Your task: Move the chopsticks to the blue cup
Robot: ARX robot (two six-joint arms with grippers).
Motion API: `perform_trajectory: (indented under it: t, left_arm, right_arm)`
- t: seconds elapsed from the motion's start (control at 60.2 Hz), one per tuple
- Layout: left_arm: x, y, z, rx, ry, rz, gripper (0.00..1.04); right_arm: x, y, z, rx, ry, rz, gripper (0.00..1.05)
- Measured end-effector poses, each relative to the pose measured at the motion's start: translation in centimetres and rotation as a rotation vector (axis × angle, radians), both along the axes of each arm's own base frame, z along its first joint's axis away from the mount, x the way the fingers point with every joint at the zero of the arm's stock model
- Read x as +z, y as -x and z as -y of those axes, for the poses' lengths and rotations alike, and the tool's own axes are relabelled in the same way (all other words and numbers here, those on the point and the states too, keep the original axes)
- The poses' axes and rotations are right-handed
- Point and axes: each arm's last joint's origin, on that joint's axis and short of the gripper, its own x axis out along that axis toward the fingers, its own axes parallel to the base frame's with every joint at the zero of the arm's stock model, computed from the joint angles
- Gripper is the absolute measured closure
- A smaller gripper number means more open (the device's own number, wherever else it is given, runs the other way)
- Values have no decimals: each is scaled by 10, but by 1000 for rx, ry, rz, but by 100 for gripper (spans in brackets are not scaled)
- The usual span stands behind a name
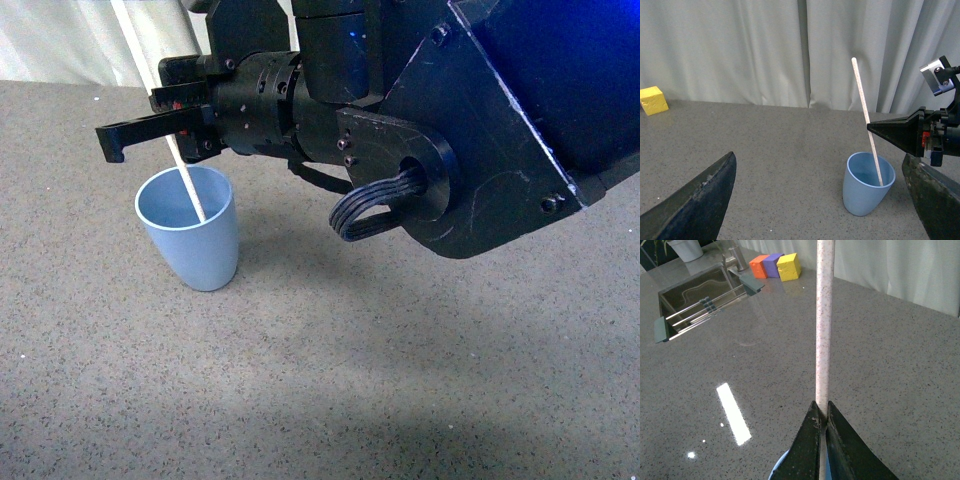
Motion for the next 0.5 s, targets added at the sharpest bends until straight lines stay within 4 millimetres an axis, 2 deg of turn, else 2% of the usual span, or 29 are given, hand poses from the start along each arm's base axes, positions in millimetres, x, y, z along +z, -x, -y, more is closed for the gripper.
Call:
perform_trajectory:
  t: [0.133, 0.232, 0.498]
  left_arm:
    - [0, 0, 0, 0, 0, 0, 7]
    - [0, 0, 0, 0, 0, 0, 7]
    - [0, 0, 0, 0, 0, 0, 7]
  right_arm:
    - [-3, 0, 0, 6, 14, -16, 103]
    - [-5, 1, 2, 5, 21, -29, 82]
    - [-9, 2, 6, 1, 26, -39, 40]
